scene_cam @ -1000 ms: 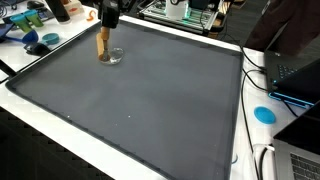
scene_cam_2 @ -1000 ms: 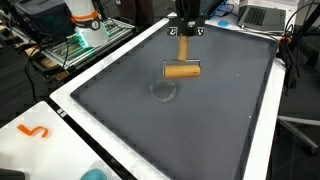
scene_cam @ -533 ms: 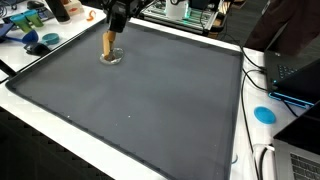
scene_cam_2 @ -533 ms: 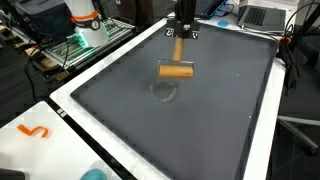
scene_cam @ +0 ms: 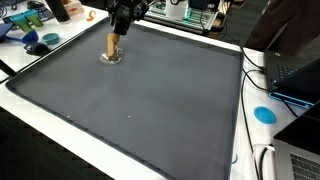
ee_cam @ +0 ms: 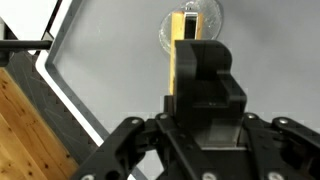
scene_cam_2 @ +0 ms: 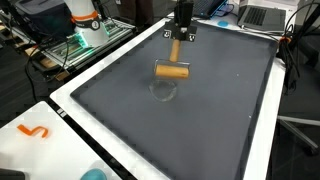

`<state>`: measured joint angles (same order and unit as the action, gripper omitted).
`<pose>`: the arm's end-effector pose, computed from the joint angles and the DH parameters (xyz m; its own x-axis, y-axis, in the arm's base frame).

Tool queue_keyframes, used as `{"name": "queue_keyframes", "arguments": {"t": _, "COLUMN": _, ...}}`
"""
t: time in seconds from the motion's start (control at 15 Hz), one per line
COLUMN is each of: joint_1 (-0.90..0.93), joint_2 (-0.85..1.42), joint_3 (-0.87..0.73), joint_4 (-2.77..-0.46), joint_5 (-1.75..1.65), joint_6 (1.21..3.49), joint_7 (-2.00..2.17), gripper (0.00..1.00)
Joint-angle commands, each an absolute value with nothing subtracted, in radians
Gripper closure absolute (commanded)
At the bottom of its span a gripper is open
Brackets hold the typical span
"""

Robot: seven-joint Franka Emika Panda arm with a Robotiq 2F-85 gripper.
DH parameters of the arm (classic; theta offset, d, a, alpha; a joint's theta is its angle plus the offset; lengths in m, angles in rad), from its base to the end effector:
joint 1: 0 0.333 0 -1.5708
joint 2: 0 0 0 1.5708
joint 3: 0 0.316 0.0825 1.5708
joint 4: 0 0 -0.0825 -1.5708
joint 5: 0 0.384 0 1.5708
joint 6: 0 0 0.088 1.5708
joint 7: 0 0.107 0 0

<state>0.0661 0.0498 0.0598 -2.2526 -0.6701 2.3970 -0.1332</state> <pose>0.5342 0.0626 0.3524 0.7499 0.6563 -0.0833 0.6152 -0.6454 0.4528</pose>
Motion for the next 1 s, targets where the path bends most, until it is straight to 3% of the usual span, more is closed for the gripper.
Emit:
{"name": "queue_keyframes", "arguments": {"t": 0.0, "joint_1": 0.075, "joint_2": 0.051, "joint_3": 0.064, "joint_4": -2.246, "joint_5": -0.69, "joint_6": 2.365, "joint_7": -0.107, "gripper": 0.76}}
{"name": "queue_keyframes", "arguments": {"t": 0.93, "joint_1": 0.083, "joint_2": 0.047, "joint_3": 0.088, "joint_4": -2.238, "joint_5": -0.574, "joint_6": 2.374, "joint_7": -0.178, "gripper": 0.76}}
